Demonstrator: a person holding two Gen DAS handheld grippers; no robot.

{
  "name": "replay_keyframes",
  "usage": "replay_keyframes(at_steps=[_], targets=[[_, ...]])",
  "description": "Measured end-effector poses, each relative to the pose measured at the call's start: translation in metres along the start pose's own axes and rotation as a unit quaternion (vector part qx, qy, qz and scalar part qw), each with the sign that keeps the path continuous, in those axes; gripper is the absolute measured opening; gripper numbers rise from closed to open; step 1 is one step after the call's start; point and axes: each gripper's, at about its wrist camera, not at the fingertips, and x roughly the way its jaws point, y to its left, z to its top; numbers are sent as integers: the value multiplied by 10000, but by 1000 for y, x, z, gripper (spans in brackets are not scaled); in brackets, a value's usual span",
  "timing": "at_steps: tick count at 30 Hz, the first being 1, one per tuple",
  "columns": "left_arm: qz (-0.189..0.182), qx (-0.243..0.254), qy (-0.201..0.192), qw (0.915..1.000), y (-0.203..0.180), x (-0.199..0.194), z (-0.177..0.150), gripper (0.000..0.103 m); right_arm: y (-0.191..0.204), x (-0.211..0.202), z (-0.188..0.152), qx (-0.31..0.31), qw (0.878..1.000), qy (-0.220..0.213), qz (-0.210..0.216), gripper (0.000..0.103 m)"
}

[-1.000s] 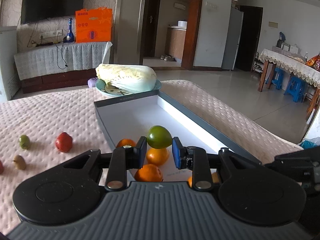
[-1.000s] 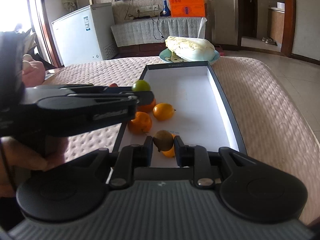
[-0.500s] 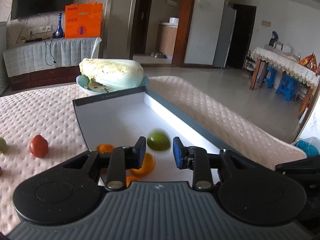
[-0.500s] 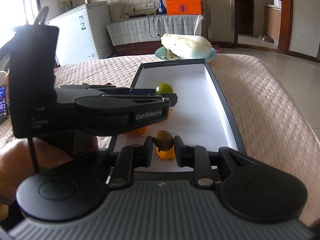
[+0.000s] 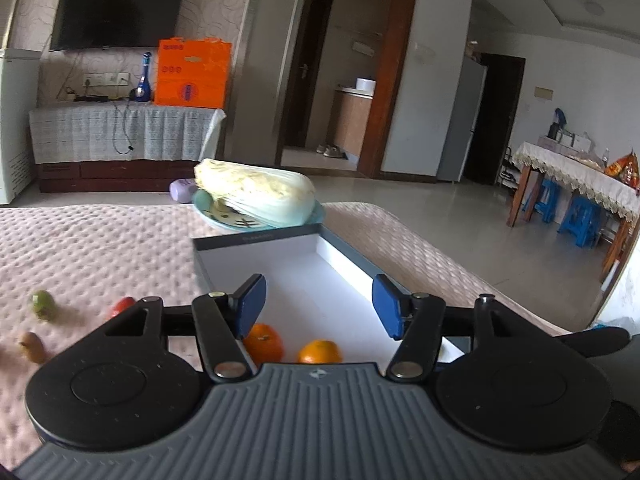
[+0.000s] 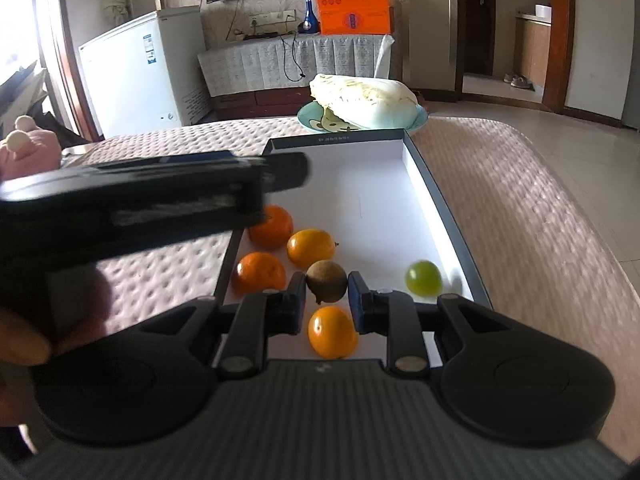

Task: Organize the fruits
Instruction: 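Open the right tool to drop the brown fruit into the box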

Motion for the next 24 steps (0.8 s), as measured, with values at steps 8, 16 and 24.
replay_keyframes(at_steps=[8, 16, 24], targets=[[312, -120, -189, 9993, 37, -38, 7, 65, 3, 9, 3, 112, 9998, 16, -171, 26], [810, -270, -284, 9959, 82, -77, 10, 65, 4, 11, 6, 158, 9996, -28, -222, 26], [1497, -474, -321, 9871, 139, -121, 5, 65, 0, 14, 7, 328, 9988, -17, -361, 27]])
